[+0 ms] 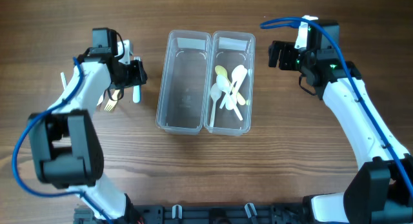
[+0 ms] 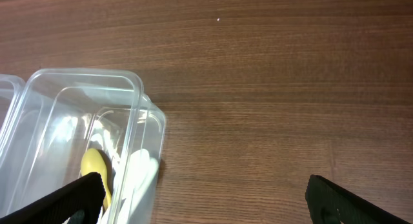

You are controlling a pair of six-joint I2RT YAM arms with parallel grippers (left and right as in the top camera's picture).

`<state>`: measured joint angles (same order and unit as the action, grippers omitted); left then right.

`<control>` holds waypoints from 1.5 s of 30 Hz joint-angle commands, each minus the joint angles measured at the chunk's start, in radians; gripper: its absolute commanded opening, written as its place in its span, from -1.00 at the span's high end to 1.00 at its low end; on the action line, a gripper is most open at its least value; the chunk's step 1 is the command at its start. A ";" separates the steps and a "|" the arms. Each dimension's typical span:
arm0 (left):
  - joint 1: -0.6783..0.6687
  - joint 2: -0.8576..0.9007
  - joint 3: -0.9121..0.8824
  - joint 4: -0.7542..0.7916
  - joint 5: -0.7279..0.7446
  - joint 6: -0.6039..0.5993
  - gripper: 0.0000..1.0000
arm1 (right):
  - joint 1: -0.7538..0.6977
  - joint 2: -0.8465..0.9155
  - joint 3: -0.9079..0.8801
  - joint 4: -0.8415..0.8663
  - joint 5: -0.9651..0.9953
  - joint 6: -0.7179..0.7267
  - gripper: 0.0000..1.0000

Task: Pack container
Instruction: 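Reach the left gripper to the blue fork and grasp it, then carry the blue fork right into the left container and release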

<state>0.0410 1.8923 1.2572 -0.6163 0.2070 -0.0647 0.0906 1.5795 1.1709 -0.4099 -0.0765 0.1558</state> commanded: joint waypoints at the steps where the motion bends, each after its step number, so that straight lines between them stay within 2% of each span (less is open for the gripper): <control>1: 0.000 0.054 0.016 0.027 -0.018 0.005 -0.05 | 0.003 -0.005 0.001 0.005 0.014 -0.010 -1.00; 7: 0.000 0.092 0.016 0.049 -0.101 0.005 -0.13 | 0.003 -0.005 0.001 0.005 0.013 -0.010 -1.00; 11: 0.000 0.094 0.016 0.066 -0.100 0.005 -0.13 | 0.003 -0.005 0.001 0.005 0.013 -0.010 -0.99; 21: 0.000 0.094 0.016 0.088 -0.100 0.006 0.19 | 0.003 -0.005 0.001 0.005 0.013 -0.010 -1.00; 27: 0.000 0.100 0.014 0.098 -0.100 0.013 0.11 | 0.003 -0.005 0.001 0.005 0.013 -0.010 -0.99; 34: 0.000 0.147 0.014 0.116 -0.101 0.018 0.12 | 0.003 -0.005 0.001 0.005 0.013 -0.010 -0.99; 38: 0.000 0.170 0.014 0.116 -0.100 0.035 0.36 | 0.003 -0.005 0.001 0.005 0.013 -0.010 -0.99; 39: 0.000 0.170 0.014 0.116 -0.100 0.035 0.51 | 0.003 -0.005 0.001 0.005 0.013 -0.010 -1.00; 40: 0.000 0.170 0.014 0.116 -0.100 0.035 0.86 | 0.003 -0.005 0.001 0.005 0.013 -0.010 -0.99; 41: 0.000 0.170 0.015 0.116 -0.100 0.035 0.92 | 0.003 -0.005 0.001 0.005 0.013 -0.010 -1.00; 45: 0.000 0.149 0.020 0.115 -0.082 0.034 0.92 | 0.003 -0.005 0.001 0.005 0.013 -0.010 -1.00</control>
<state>0.0414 2.0178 1.2797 -0.4923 0.1055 -0.0402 0.0906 1.5795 1.1709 -0.4095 -0.0765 0.1558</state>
